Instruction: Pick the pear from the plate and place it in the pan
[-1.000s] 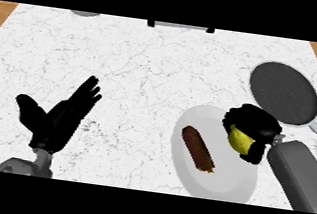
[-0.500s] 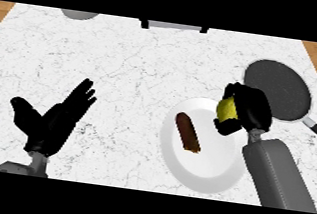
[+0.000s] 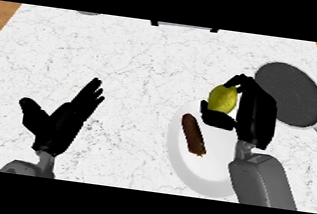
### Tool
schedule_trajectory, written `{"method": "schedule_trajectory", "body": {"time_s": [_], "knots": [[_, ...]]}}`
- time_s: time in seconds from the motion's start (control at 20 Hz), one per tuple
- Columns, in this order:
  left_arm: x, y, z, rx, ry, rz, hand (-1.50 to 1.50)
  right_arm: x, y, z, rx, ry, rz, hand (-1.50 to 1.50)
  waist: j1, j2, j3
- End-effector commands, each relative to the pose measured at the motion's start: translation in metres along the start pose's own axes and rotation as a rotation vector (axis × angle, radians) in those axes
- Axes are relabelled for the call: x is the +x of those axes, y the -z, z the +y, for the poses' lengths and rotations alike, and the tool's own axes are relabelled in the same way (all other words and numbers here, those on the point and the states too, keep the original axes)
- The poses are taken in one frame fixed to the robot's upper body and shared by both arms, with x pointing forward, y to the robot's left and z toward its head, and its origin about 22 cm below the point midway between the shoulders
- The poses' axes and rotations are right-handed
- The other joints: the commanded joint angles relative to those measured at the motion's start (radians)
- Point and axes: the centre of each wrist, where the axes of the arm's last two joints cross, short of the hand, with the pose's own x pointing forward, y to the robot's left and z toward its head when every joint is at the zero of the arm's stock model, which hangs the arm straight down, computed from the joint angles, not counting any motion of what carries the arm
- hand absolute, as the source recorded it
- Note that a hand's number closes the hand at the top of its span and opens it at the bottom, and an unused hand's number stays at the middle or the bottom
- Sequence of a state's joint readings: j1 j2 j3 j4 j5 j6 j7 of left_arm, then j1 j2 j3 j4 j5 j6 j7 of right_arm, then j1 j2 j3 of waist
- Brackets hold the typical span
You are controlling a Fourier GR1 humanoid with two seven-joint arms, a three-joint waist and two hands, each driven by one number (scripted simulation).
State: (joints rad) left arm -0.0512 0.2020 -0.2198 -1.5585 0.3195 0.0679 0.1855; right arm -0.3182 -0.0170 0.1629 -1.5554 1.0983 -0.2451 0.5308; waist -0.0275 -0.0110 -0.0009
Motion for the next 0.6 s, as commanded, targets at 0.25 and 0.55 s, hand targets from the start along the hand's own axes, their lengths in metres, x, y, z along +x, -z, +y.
{"method": "schedule_trajectory", "body": {"time_s": [0.25,0.55], "knots": [[-0.001,-0.004,0.010,-0.037,0.001,-0.006,0.00,-0.051,0.027,-0.009,-0.113,0.051,0.113,1.50,0.035,0.012,0.001],[-0.013,0.016,0.004,-0.041,-0.003,-0.014,0.00,-0.094,0.056,-0.010,-0.164,-0.070,0.103,1.50,0.032,0.015,0.001]]}}
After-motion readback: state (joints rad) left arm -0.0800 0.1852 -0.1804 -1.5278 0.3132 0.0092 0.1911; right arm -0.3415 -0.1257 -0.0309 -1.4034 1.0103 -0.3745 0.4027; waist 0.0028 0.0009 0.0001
